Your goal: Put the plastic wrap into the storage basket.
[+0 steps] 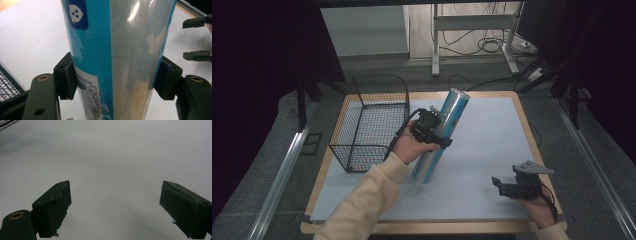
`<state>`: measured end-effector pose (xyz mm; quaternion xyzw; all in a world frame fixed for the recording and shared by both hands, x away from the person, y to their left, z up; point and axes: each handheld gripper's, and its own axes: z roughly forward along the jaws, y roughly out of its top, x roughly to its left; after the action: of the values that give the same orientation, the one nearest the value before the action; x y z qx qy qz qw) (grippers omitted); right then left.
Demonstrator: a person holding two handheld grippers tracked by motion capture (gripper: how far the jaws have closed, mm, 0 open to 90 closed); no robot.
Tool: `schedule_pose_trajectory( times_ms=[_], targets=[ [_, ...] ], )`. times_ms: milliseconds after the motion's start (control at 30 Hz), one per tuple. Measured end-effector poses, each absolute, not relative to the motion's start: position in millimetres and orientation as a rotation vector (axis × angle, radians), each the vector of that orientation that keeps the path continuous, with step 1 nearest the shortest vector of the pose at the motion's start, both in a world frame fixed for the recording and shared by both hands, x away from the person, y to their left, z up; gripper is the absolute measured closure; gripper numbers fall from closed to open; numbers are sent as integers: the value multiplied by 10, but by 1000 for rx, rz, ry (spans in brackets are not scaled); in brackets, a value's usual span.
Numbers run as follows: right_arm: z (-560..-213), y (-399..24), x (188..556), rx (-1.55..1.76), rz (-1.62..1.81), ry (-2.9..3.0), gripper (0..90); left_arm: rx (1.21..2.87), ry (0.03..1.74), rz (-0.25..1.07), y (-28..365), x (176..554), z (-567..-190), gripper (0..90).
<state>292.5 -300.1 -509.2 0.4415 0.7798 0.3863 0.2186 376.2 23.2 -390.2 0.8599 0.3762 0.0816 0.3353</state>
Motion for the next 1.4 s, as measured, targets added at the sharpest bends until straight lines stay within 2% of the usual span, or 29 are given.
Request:
schedule_pose_trajectory(
  times_ms=[1400],
  targets=[
    [-5090,-3006,2923,1215,1069,2161,103,2136,992,285,547,3911,-3314,320]
  ],
)
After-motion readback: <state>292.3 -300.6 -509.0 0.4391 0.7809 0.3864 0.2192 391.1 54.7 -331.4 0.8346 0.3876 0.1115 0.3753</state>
